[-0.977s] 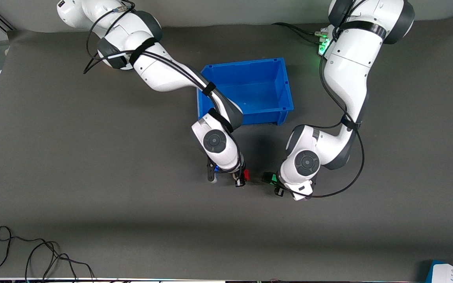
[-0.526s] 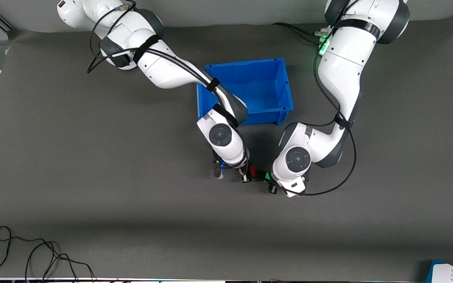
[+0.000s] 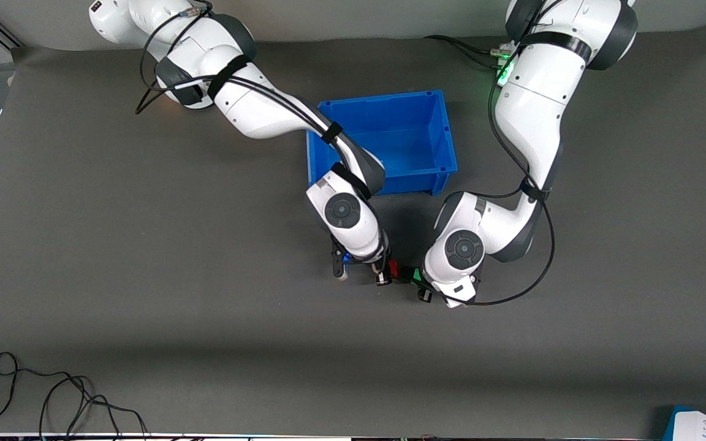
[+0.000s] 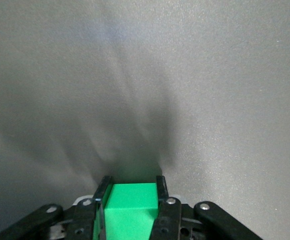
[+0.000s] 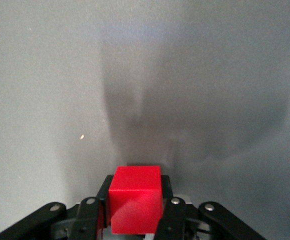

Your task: Attach green and red cubes to black cube

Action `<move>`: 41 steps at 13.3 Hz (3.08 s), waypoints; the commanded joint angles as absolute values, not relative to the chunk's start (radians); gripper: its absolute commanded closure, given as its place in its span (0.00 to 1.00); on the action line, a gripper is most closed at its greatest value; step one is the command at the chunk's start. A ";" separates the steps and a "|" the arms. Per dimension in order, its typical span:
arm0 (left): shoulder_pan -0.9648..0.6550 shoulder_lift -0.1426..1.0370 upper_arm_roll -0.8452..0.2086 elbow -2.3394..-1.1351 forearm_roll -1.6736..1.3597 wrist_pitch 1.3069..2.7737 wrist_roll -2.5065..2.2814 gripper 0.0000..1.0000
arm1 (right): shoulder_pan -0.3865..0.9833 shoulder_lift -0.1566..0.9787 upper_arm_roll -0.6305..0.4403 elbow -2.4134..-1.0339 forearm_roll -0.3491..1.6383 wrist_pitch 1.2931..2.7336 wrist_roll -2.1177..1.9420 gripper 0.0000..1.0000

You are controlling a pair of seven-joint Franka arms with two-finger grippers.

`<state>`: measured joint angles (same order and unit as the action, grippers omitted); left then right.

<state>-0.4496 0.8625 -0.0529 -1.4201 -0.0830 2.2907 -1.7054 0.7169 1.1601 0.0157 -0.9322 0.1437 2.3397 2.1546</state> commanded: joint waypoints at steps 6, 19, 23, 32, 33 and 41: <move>-0.469 0.877 -0.041 -1.390 -0.094 2.287 -1.723 1.00 | 0.713 1.167 0.011 -0.948 0.137 2.413 2.168 0.72; -0.456 0.861 -0.023 -1.249 -0.072 2.059 -1.712 0.00 | 0.641 0.921 0.003 -1.086 0.133 2.233 1.661 0.00; -0.413 0.773 0.038 -1.141 -0.038 1.852 -1.625 0.00 | 0.562 0.827 0.003 -1.152 0.138 2.068 1.323 0.00; -0.272 0.474 0.038 -1.132 0.017 1.570 -1.185 0.00 | 0.348 0.426 -0.063 -1.513 0.137 1.940 0.590 0.00; -0.253 0.445 0.038 -1.134 0.017 1.521 -1.084 0.00 | 0.338 0.375 -0.083 -1.561 0.141 1.931 0.515 0.00; -0.020 0.282 0.038 -1.135 0.018 1.280 -0.449 0.00 | 0.341 0.086 -0.245 -1.770 0.098 1.838 0.121 0.00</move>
